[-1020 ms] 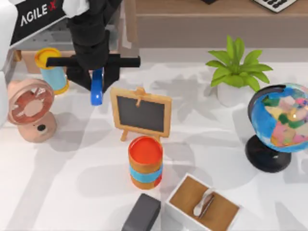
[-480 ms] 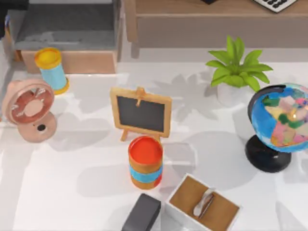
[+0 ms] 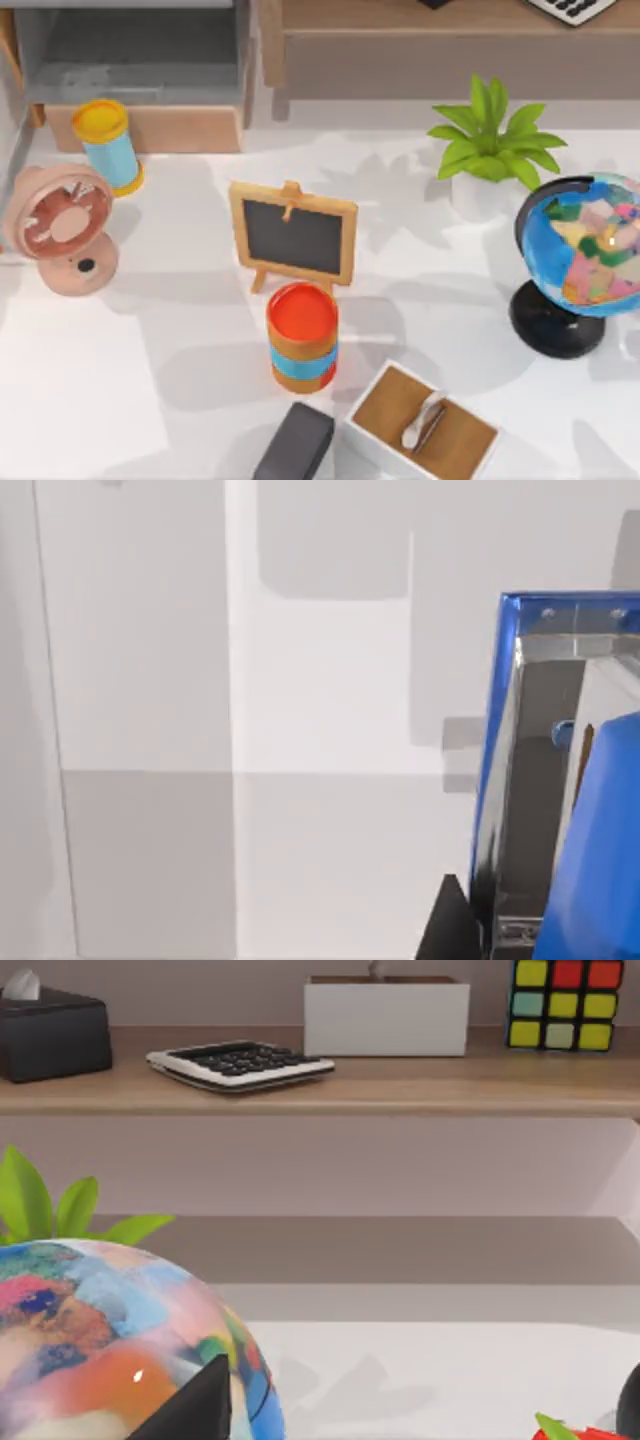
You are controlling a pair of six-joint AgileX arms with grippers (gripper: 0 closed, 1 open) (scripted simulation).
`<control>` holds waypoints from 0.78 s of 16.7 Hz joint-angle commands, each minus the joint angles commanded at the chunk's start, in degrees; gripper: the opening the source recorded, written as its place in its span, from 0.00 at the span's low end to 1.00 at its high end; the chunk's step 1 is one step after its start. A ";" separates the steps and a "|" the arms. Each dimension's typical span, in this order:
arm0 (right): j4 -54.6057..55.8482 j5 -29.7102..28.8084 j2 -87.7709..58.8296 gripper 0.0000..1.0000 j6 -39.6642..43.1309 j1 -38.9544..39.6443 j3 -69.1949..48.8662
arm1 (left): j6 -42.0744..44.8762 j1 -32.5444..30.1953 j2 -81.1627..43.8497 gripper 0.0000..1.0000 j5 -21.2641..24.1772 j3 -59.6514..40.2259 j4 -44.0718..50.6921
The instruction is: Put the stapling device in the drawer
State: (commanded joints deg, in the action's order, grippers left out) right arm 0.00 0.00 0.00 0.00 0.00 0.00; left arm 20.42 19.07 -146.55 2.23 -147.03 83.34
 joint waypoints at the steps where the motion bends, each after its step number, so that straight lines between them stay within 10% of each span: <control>1: 0.00 0.00 0.00 1.00 0.00 0.00 0.00 | 0.35 0.37 -2.02 0.00 -0.23 -0.11 0.02; 13: 0.00 0.00 0.00 1.00 0.00 0.00 0.00 | 0.76 0.31 -5.31 0.00 -1.07 2.41 -0.92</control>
State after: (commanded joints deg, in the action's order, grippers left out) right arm 0.00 0.00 0.00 0.00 0.00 0.00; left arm 21.18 19.38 -151.87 1.17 -144.62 82.42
